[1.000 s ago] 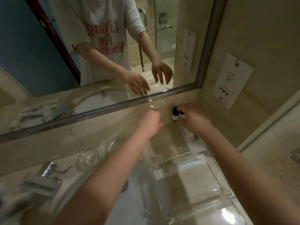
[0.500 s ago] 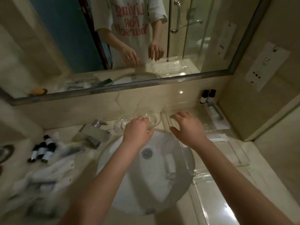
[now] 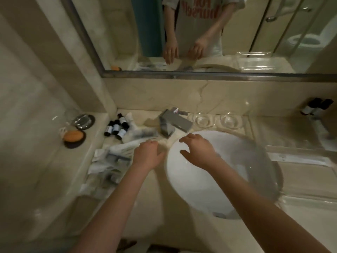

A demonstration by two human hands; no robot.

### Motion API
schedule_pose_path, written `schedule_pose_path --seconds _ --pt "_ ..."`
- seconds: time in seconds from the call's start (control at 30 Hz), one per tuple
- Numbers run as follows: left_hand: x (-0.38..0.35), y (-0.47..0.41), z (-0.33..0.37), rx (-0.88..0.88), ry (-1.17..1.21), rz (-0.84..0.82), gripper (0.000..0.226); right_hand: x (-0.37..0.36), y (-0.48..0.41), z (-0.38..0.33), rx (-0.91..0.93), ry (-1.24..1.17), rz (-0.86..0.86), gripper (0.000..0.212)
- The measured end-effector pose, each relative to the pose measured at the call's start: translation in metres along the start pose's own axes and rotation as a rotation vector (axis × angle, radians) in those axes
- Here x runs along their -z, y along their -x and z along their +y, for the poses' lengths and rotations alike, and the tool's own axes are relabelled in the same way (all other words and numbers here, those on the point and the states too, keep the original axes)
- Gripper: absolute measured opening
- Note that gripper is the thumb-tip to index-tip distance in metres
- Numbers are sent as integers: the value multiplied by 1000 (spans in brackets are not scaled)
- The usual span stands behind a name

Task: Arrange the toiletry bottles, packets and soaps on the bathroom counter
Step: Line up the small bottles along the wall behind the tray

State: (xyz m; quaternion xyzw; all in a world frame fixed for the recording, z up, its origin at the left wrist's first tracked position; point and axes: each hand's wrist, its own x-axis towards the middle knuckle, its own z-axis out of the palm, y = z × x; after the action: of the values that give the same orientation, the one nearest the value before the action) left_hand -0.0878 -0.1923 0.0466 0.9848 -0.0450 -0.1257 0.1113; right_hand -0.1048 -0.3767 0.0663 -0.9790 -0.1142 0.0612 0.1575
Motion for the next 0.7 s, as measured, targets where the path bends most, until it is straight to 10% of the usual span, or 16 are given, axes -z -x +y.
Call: schedule_pose_path --seconds 0.7 --pt "37 -107 -172 285 90 0 48 -47 -226 -120 157 68 -240 42"
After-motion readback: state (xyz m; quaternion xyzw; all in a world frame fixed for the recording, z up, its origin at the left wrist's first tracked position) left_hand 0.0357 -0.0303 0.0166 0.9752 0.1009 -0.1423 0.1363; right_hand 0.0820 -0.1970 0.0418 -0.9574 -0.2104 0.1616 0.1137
